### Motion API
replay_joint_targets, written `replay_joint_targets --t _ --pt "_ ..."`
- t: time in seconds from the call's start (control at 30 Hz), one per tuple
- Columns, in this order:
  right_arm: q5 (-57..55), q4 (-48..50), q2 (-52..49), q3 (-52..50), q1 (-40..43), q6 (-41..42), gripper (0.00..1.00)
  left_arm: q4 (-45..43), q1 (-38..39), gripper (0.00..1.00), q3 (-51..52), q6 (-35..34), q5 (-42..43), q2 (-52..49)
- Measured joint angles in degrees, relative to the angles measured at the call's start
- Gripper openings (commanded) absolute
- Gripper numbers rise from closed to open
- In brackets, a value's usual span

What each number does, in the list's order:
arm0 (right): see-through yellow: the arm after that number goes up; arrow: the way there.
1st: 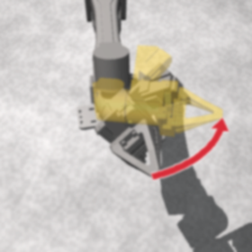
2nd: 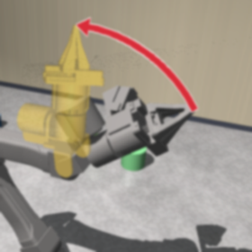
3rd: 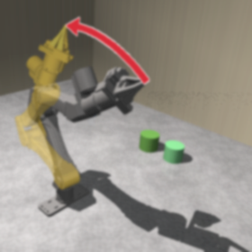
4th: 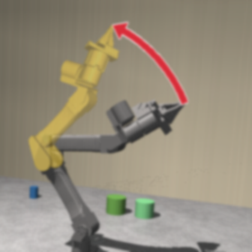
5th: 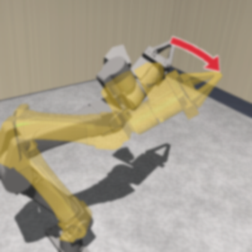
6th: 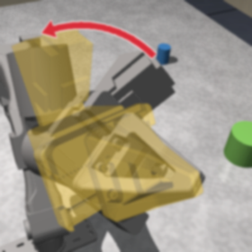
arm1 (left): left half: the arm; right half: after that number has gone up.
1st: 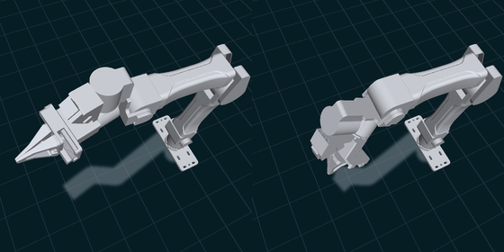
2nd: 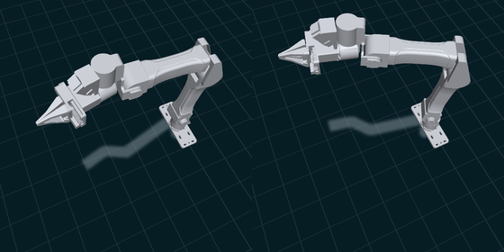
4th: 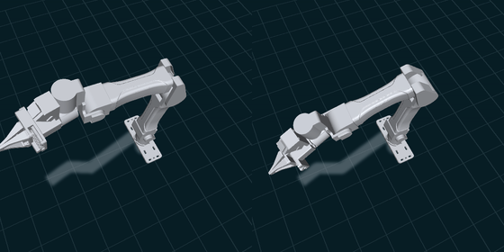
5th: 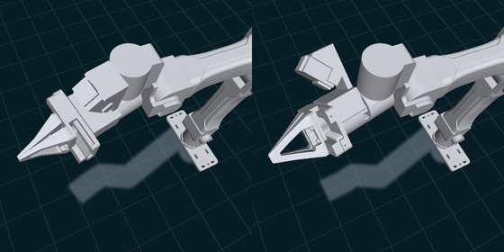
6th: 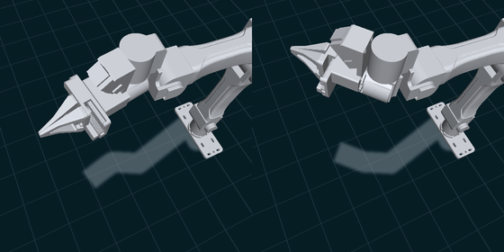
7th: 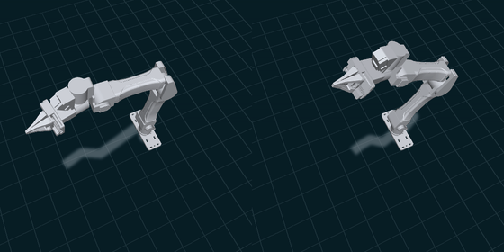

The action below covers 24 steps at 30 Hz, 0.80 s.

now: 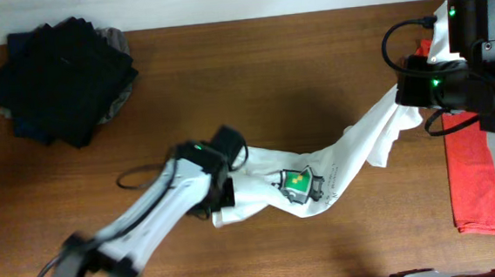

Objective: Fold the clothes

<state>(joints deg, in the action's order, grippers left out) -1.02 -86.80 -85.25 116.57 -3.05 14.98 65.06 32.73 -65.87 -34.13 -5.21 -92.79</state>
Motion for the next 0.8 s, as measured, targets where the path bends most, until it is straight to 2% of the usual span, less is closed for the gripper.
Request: replay_joint_targets --t 0.13,0.3,0.53,0.67,0.7,0.73,0.77,0.8 --pt "-0.1 0.0 0.0 0.0 0.0 0.0 0.04 11.3 -1.4 0.00 -14.2 0.0 -4.6 12.5" --pt "-0.4 0.0 -0.3 0.0 0.0 0.0 0.04 14.9 -3.3 0.01 -23.0 0.0 -8.0 26.4" --pt "-1.4 0.5 -3.5 0.0 0.0 0.1 0.06 16.0 -7.5 0.00 -23.3 -0.9 -16.6 35.3" --pt "-1.7 2.1 -8.7 0.0 0.0 0.0 0.17 15.7 -9.5 0.00 -20.7 -2.4 -22.4 34.7" --pt "-2.0 2.6 -10.6 0.0 0.0 0.1 0.26 15.3 -10.1 0.01 -19.1 -3.0 -23.5 34.0" --pt "-2.3 2.8 -12.9 0.0 0.0 0.0 0.44 14.5 -10.9 0.00 -16.8 -3.6 -24.5 32.9" --pt "-2.4 2.9 -14.6 0.0 0.0 0.5 0.64 13.8 -11.6 0.00 -15.1 -4.0 -24.9 31.8" --pt "-2.9 2.8 -17.4 0.0 0.0 0.2 0.89 12.7 -12.5 0.00 -12.9 -4.4 -25.4 30.3"
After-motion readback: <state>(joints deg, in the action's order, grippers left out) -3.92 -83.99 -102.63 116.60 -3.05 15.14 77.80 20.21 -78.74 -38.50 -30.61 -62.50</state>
